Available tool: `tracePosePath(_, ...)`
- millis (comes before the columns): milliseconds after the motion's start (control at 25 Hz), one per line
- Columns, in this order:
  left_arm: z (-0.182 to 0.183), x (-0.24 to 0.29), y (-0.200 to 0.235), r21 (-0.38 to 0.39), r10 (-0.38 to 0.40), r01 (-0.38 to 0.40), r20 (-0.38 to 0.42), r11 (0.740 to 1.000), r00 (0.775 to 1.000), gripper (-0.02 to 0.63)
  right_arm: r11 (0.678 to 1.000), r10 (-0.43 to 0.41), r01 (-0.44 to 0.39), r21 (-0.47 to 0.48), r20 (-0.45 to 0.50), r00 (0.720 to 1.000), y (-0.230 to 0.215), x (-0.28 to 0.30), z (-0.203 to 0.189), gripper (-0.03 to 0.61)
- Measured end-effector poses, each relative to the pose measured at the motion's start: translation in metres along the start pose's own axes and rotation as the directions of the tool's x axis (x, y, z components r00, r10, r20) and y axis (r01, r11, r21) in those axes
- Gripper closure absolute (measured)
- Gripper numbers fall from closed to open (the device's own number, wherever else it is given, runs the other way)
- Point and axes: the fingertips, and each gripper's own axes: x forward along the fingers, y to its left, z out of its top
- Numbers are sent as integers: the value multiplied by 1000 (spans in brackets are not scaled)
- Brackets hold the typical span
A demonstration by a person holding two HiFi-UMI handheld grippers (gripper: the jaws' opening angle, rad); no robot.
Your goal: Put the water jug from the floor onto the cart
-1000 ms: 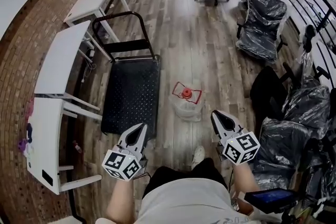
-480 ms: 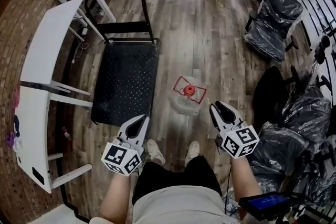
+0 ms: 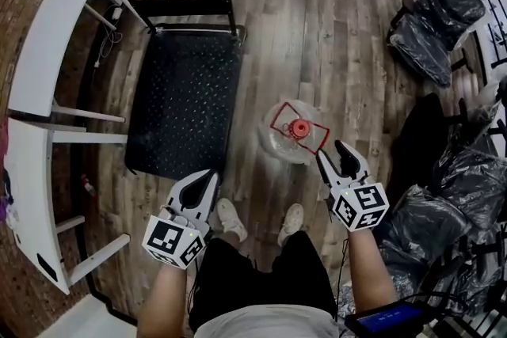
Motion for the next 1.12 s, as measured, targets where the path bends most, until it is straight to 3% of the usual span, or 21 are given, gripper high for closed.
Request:
tracePosePath(200,-19,8,7,5,23,-23,-7,1000,1000,614,998,-5,0,-61,-81,997,-21,55,-47,307)
tracePosePath(360,-47,10,11,22,47,-46,-29,999,998,614,995,-20,6,-96,-145,989,-37,98,-89,288)
tracePosePath(640,-97,11,26,-27,95,-96,-57,995,994,614,989,-65,29,-144,-251,966,-57,150,-146,255)
tracePosePath(920,-112,11,37,-67,117,-120,-52,990,992,614,984,-106,42,-174,-374,921,-74,177,-185,235)
tracePosePath(1120,-122,3,44,-85,131,-135,-54,987,990,614,981,-114,43,-190,-381,917,-75,186,-194,235)
